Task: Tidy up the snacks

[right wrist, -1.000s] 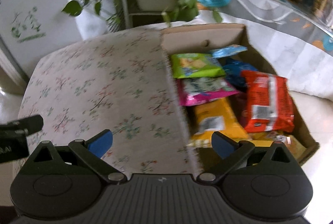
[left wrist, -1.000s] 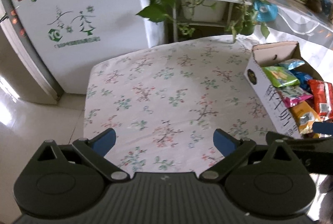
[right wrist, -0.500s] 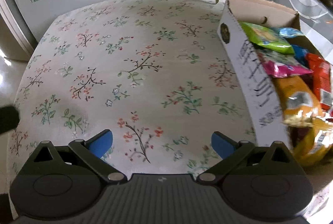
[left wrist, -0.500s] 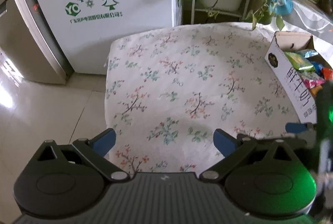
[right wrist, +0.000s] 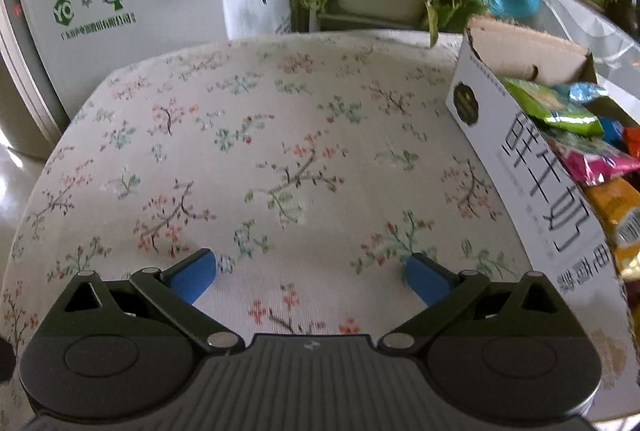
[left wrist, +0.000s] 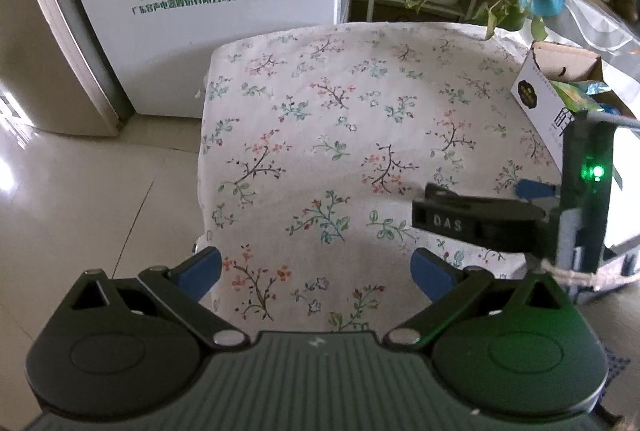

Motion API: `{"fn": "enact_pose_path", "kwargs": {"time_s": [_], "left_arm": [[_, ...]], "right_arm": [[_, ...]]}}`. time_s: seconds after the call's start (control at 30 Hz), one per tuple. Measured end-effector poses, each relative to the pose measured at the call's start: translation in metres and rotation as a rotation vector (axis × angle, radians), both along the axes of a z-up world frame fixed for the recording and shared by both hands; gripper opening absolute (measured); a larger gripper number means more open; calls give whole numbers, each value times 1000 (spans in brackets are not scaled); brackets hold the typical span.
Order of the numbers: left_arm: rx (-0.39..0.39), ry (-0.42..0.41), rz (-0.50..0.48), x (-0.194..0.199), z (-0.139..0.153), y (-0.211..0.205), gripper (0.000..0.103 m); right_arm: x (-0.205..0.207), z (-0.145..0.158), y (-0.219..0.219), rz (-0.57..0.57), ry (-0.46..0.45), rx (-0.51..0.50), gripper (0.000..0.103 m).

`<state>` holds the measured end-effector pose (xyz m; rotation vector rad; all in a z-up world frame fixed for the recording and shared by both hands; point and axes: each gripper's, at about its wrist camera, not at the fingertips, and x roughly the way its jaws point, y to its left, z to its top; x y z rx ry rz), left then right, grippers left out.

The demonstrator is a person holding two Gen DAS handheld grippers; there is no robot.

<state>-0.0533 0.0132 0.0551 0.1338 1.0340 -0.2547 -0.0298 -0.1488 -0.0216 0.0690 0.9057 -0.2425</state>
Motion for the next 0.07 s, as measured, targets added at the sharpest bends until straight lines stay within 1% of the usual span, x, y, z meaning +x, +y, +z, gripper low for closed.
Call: {"fn": "enact_pose_path", "kwargs": {"time_s": [0.07], "left_arm": [[-22,11,5,1,0,2,100]], "right_arm": [[2,-2,0,1,-30,-19,103]]}}
